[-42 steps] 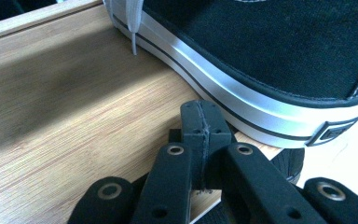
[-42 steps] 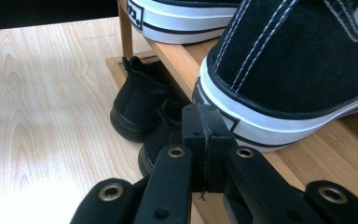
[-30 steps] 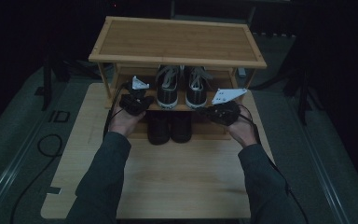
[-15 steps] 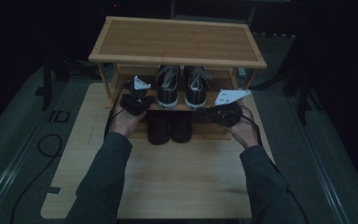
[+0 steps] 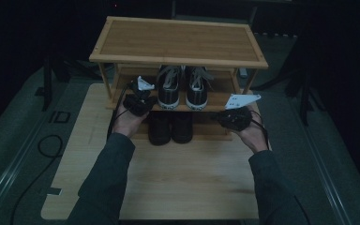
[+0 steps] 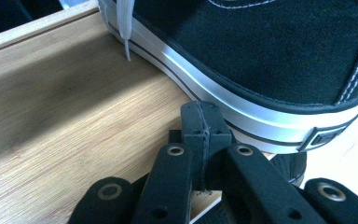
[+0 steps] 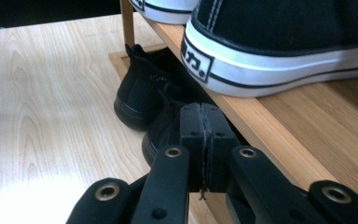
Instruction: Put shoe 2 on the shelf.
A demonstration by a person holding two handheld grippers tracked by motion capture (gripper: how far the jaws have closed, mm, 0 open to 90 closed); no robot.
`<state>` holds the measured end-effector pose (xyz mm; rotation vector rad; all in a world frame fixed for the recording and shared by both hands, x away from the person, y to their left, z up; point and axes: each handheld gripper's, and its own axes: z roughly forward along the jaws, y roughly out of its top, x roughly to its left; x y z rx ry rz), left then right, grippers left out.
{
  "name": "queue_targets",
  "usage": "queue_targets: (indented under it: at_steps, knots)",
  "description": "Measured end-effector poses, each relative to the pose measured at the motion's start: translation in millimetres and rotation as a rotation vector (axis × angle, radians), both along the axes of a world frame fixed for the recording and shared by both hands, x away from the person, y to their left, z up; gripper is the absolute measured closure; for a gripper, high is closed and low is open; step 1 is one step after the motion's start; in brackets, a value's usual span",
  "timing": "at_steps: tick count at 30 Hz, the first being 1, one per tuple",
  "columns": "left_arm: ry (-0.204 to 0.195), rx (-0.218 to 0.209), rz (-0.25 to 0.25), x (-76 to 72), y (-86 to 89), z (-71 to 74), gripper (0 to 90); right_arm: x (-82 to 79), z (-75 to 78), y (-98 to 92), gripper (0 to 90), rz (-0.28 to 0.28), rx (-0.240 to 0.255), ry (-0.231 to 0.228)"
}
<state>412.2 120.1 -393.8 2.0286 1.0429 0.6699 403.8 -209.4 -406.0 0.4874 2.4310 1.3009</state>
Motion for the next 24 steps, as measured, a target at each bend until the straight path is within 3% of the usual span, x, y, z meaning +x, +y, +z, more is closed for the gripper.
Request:
queue_targets:
  at_steps: [17, 24]
  knots:
    - [0.006, 0.040, -0.014, -1.8, -8.9, 4.3, 90.0, 1.9, -7.0, 1.9, 88.8, -0.002, -0.009, 0.015]
    - [0.007, 0.034, -0.024, -2.4, -11.4, 4.9, 90.0, 2.0, -9.7, 1.8, 88.8, -0.003, -0.009, 0.022]
